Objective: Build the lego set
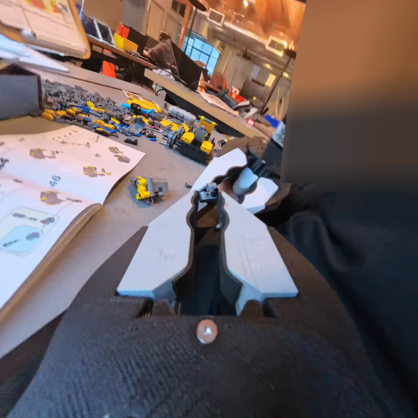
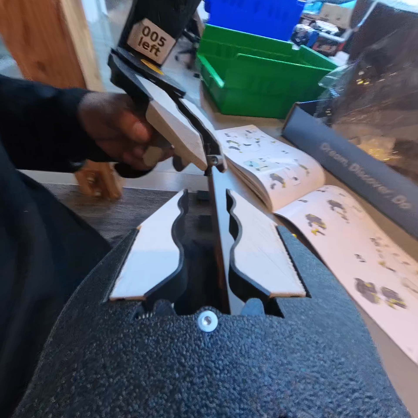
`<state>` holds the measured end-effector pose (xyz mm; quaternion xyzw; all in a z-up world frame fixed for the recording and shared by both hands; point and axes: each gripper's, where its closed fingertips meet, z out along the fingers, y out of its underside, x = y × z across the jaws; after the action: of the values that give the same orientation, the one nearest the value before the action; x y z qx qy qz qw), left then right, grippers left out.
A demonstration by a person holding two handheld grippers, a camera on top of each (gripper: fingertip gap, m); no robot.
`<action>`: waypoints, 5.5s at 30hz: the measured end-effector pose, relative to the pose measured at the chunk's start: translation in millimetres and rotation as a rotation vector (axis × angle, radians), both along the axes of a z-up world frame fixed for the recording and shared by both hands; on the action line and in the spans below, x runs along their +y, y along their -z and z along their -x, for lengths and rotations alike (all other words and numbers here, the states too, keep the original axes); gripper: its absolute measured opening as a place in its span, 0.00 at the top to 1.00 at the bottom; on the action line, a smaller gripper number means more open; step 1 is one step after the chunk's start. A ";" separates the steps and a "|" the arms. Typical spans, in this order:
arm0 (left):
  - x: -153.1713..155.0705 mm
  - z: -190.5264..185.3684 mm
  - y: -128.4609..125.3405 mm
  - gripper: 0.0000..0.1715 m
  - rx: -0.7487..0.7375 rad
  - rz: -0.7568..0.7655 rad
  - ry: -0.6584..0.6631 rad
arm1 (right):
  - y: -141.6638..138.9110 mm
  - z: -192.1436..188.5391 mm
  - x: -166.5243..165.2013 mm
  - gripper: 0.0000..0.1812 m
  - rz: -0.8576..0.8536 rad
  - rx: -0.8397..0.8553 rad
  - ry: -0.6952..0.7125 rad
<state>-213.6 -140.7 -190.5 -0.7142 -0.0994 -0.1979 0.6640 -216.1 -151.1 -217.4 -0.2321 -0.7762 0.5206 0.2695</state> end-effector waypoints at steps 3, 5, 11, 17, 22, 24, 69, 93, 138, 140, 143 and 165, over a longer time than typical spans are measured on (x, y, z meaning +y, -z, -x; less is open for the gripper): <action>1.4 12.8 3.5 0.91 -0.158 -0.018 -0.078 | 0.1 10.8 7.1 0.90 -0.103 0.077 0.105; 2.2 16.8 2.0 0.91 -0.271 -0.066 -0.112 | -1.1 14.8 5.4 0.92 -0.073 0.068 0.137; 10.2 12.1 5.0 0.91 -0.452 -0.158 -0.161 | -7.0 22.1 6.6 0.91 0.040 0.026 0.183; 9.9 14.5 9.0 0.92 -0.541 -0.182 -0.159 | -5.1 21.1 7.4 0.93 -0.088 0.117 0.212; 8.0 17.7 16.0 0.91 -0.521 -0.146 -0.188 | -3.5 15.1 5.6 0.96 -0.108 0.141 0.216; 9.4 15.6 19.3 0.91 -0.520 -0.129 -0.185 | -0.1 13.1 6.5 0.96 -0.111 0.133 0.222; -17.4 16.2 4.7 0.94 0.658 0.098 -0.253 | -17.2 12.5 -15.1 0.96 0.690 -0.819 -0.088; -4.7 -22.3 11.7 0.77 0.450 0.025 0.043 | -9.7 -49.5 12.1 0.97 0.158 -1.071 -0.454; -0.3 -15.0 11.1 1.00 0.593 0.057 -0.127 | -4.3 -27.9 -9.2 1.00 0.234 -1.017 -0.501; 0.6 -10.4 17.5 1.00 0.571 0.086 -0.125 | 1.8 -23.2 -7.8 1.00 0.221 -1.008 -0.457; -11.6 14.1 38.6 1.00 0.646 0.236 -0.158 | 10.9 -26.4 -3.2 1.00 0.158 -0.983 -0.409; -150.8 161.0 -18.7 0.82 0.156 -0.107 -0.887 | -17.6 -44.9 19.5 1.00 0.175 -0.630 -0.327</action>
<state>-374.7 -291.5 -171.8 -0.5800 -0.3353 0.1552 0.7260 -171.3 -131.6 -199.8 -0.2764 -0.8004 0.5242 -0.0905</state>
